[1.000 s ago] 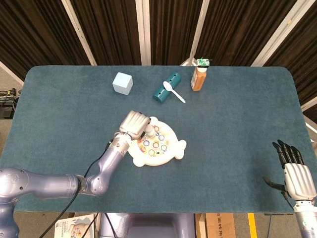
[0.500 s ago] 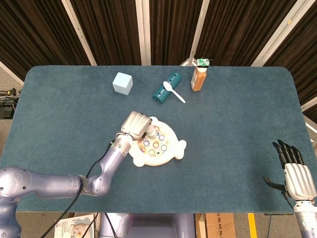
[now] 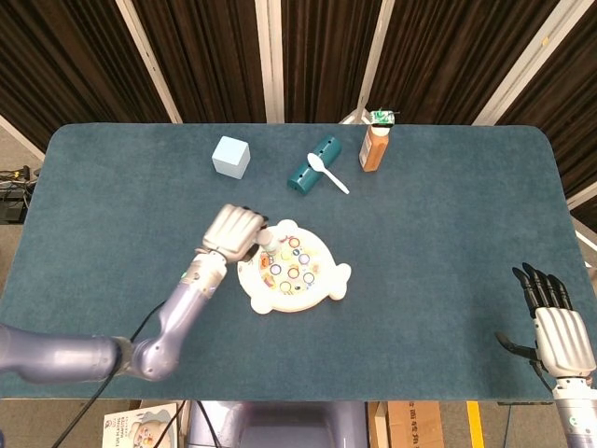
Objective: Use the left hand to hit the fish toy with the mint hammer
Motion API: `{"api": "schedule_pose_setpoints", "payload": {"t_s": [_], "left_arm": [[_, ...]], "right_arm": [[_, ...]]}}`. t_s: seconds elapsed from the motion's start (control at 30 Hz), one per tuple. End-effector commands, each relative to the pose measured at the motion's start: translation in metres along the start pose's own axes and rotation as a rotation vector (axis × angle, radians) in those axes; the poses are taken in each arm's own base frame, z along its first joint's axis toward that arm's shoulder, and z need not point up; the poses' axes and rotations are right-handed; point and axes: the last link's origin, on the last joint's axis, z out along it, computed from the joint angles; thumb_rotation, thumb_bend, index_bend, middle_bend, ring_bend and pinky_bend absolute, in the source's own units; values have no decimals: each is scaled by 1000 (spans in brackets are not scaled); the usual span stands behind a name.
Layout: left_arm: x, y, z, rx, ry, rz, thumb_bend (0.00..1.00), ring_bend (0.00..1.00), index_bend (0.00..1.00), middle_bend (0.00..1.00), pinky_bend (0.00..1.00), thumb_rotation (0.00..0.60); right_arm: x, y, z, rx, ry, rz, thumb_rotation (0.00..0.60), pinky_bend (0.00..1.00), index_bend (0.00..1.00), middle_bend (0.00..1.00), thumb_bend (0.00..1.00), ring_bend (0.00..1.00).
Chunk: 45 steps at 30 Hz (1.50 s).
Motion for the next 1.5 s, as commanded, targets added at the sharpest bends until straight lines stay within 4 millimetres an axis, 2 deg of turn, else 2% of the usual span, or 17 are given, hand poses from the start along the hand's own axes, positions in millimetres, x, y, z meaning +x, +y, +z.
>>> {"api": "schedule_pose_setpoints", "payload": {"t_s": [0.03,0.07,0.1,0.2,0.4,0.53,0.63,0.83,1.17,1.5], "left_arm": [[-13,-32,-26,43,-13,-8,679,408,608,518,498,600],[-17,-40,-31,53,-17,-7,678,408,608,518,498,600],[-27,-58,-43,88,-34,-5,678,408,608,518,498,600],[-37,-78,-58,113,-38,-24,678,408,608,518,498,600],[-53,-106,-76,147,-41,-43,677,408,605,518,498,600],[-66,-115,-82,152,-60,-38,677,408,602,518,498,600],[-81,-120,-84,157,-87,-19,677,408,598,518,498,600],[-98,-120,-78,161,-104,4,677,408,594,518,498,600],[-105,-111,-71,155,-104,-1,677,408,585,518,498,600],[-110,-109,-72,158,-118,-2,672,407,570,516,498,600]], "right_arm": [[-1,0,0,-1,0,-5,600,0,0,0,186,0],[-1,0,0,-2,1,-7,600,0,0,0,186,0],[-1,0,0,-4,2,-9,600,0,0,0,187,0],[-1,0,-1,-3,3,-12,600,0,0,0,186,0],[-2,-2,-1,2,1,-21,600,0,0,0,186,0],[-2,-2,-2,3,2,-22,600,0,0,0,186,0],[-2,-3,-2,4,0,-18,600,0,0,0,186,0],[-2,-3,-3,6,-2,-15,600,0,0,0,186,0],[-1,-4,-3,9,-2,-10,600,0,0,0,186,0],[-1,-4,-4,12,-3,-9,600,0,0,0,186,0]]}}
